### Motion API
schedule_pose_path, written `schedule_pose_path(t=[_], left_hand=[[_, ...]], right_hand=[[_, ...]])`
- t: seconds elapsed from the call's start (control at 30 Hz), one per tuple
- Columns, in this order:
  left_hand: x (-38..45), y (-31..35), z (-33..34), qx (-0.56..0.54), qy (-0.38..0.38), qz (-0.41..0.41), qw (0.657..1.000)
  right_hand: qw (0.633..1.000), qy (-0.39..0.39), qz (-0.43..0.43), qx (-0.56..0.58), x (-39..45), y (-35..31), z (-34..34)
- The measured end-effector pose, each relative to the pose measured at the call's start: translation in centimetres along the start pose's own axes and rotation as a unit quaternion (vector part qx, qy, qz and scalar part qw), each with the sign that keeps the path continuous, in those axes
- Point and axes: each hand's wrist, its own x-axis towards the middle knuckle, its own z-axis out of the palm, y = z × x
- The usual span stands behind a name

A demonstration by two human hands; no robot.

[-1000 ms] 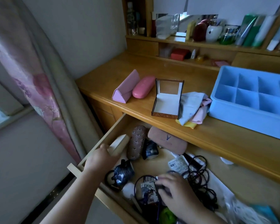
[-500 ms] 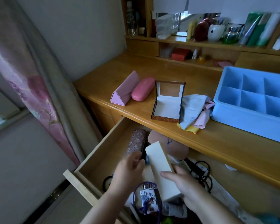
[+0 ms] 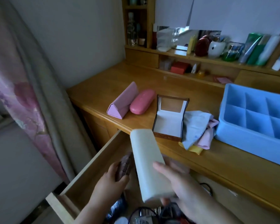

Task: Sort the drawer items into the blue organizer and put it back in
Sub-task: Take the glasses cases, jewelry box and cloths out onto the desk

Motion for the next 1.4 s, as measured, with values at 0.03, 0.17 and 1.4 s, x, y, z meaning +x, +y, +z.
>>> schedule_pose_path(t=[0.03,0.17,1.4], left_hand=[[-0.7,-0.5,-0.4,-0.012,0.011,0.01,1.0],[-1.4,-1.1,-0.5,-0.07,0.039,0.033,0.996],[-9.7,5.0,1.2,-0.251,-0.041,0.11,0.961]], right_hand=[[1.0,-0.009,-0.001,0.025,1.2,-0.9,0.8],[0.994,0.057,-0.053,0.08,7.8,-5.0,3.6],[0.974,-0.021,0.044,0.223,-1.8,5.8,-0.9]])
